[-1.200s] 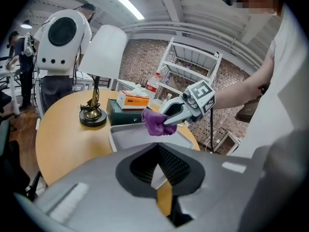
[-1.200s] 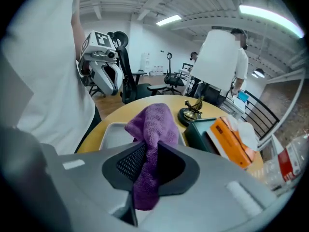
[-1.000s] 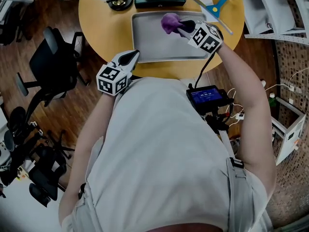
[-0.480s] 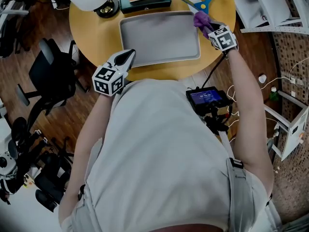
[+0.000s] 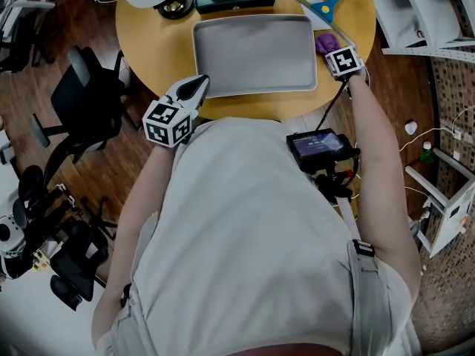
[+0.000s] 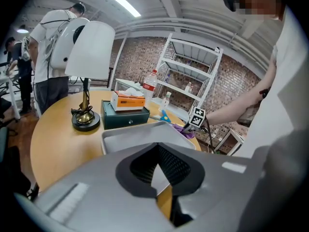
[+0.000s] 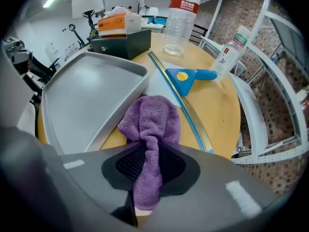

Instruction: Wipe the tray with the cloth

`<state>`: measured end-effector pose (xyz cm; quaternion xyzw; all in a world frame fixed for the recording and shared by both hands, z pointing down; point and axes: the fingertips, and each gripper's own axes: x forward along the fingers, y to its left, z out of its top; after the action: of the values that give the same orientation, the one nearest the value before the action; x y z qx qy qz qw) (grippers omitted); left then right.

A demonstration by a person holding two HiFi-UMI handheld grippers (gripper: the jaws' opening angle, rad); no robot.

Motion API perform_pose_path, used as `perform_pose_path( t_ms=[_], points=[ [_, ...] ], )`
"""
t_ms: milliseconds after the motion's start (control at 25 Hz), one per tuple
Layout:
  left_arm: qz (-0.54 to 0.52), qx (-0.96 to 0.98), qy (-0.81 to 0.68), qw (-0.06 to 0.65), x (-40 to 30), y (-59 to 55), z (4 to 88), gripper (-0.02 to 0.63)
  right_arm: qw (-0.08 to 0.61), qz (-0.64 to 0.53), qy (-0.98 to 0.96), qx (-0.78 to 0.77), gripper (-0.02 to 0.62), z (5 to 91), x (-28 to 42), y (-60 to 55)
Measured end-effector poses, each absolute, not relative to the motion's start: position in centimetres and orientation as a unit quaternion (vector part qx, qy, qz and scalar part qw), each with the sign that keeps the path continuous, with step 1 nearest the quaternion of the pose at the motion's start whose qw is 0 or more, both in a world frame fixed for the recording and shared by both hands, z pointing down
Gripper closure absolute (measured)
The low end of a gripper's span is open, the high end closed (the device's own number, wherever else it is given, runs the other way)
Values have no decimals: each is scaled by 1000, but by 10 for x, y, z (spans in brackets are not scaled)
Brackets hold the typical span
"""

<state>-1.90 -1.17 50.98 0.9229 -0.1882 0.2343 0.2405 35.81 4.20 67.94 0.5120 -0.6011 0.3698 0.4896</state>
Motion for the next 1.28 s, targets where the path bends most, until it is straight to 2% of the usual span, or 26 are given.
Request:
perform_pose_path(
  t_ms=[200,280,360,480,520,560,600,1000,1280],
  points=[
    [232,924,-185,242,-19,-10,510,606,517,382,-564,518,503,678,372,59],
    [229,926,-180,240,-17,-10,507,606,489,382,-584,523,419,674,370,56],
    [226,928,-178,239,-15,-15,506,606,457,383,-594,540,383,659,372,53],
    [222,928,-177,240,-16,-21,507,606,386,363,-622,576,410,616,367,40],
    [220,929,-176,241,-17,-23,507,606,360,351,-635,586,462,599,361,33],
    [219,929,-176,241,-18,-26,507,606,338,336,-648,594,548,583,354,26],
    [216,930,-176,241,-17,-30,506,606,322,322,-660,597,594,569,345,17],
    [182,944,-172,214,7,-71,471,606,219,171,-862,425,594,463,174,-42],
    [176,951,-157,202,18,-73,461,606,211,163,-883,386,595,457,139,-36]
  ],
)
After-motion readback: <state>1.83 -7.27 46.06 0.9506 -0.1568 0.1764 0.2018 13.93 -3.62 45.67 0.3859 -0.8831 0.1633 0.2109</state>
